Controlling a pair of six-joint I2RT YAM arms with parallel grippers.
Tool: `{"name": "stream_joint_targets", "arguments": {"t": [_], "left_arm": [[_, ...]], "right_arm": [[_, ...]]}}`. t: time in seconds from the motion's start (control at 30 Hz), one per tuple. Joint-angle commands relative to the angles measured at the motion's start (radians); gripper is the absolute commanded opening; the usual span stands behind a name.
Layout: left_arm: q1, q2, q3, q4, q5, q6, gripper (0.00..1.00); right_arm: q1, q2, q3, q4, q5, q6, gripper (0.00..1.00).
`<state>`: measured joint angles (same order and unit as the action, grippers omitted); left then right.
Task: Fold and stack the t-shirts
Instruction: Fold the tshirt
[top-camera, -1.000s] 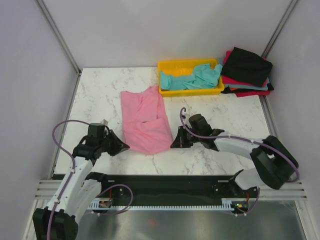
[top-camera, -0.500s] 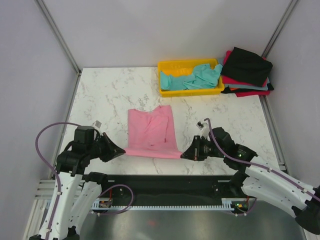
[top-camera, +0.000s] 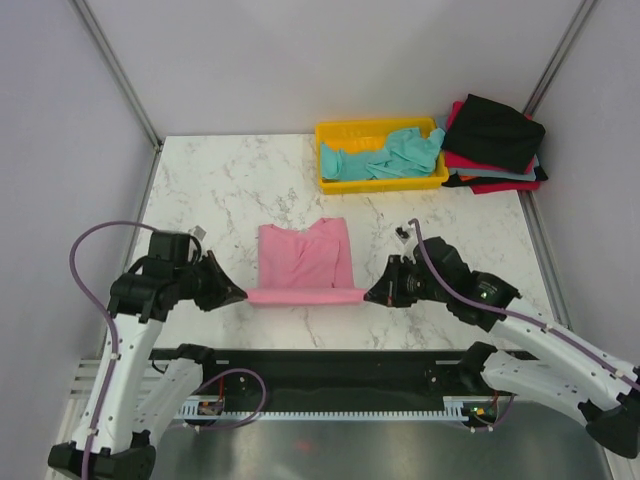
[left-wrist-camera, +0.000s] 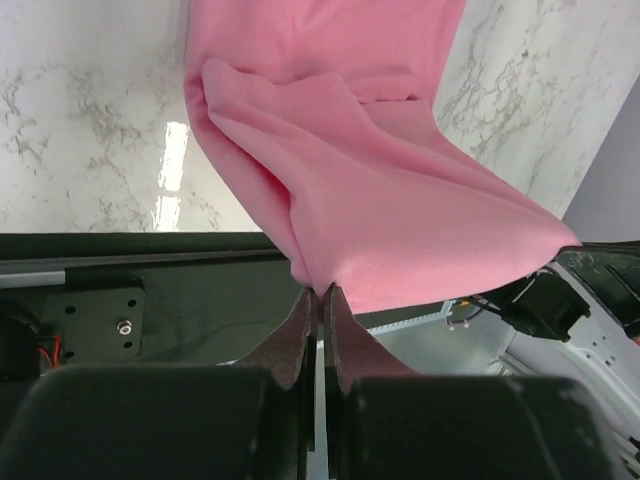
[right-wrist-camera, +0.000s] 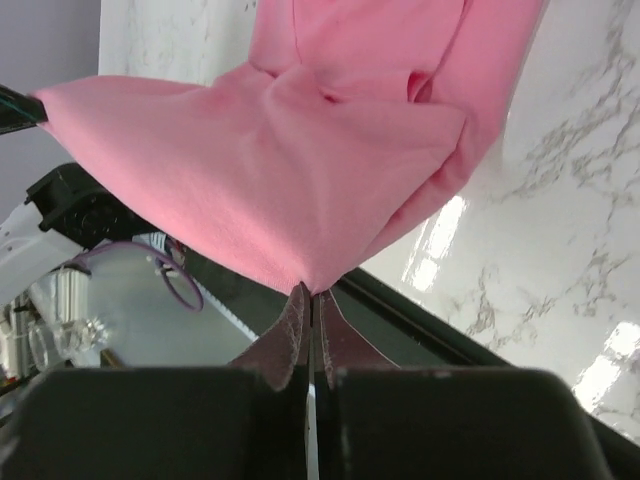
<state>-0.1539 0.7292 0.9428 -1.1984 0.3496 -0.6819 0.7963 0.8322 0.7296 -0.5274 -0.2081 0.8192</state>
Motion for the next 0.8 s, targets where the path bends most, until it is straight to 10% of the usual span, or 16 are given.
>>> {"name": "stream_joint_targets", "arguments": {"t": [0.0,0.77], "left_arm": [[0.002,0.090,0.074,0.057,-0.047,0.084,0.02],[0.014,0.683,0.367,0.290,-0.179,0.196,0.02]], "right_arm": [[-0.008,0.089,0.134,-0.071,0.130,-0.126,0.00],[-0.292,0.763,0.551,0.082,-0.033,-0.408,0.00]]}}
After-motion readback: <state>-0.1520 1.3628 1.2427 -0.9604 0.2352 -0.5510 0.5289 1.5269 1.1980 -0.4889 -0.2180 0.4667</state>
